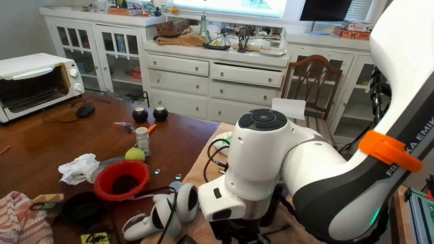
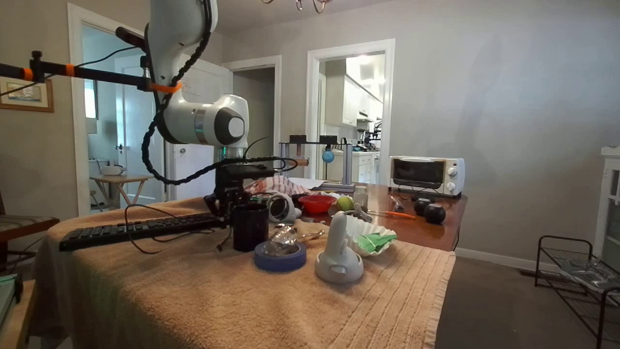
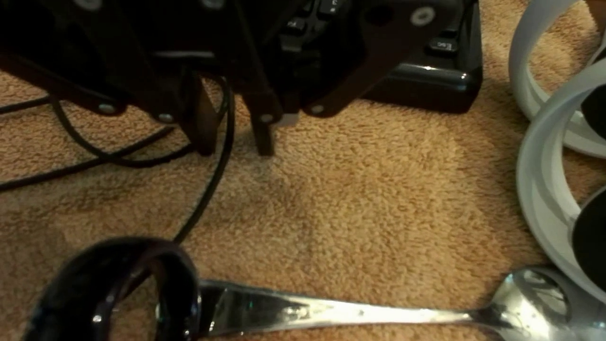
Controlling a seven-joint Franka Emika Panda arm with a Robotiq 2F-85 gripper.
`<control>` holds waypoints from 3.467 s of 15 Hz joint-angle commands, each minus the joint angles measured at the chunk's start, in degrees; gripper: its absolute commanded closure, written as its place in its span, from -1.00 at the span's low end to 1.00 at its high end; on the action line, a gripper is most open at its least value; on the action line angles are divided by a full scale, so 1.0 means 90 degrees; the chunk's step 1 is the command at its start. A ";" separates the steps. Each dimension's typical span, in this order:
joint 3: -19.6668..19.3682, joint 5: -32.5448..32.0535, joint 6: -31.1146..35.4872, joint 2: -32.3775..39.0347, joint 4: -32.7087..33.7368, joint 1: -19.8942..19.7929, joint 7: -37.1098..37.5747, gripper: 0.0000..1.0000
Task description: Put the end of the cable in the black cup
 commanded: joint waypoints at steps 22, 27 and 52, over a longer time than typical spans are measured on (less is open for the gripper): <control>0.0378 0.5041 -0.2435 -0.2979 -0.0756 -0.0725 -0.1398 0.98; -0.0464 0.6156 -0.2771 -0.3533 -0.0559 -0.0489 -0.2639 0.98; -0.1361 0.9406 -0.2044 -0.2321 0.0227 -0.0617 -0.6865 0.98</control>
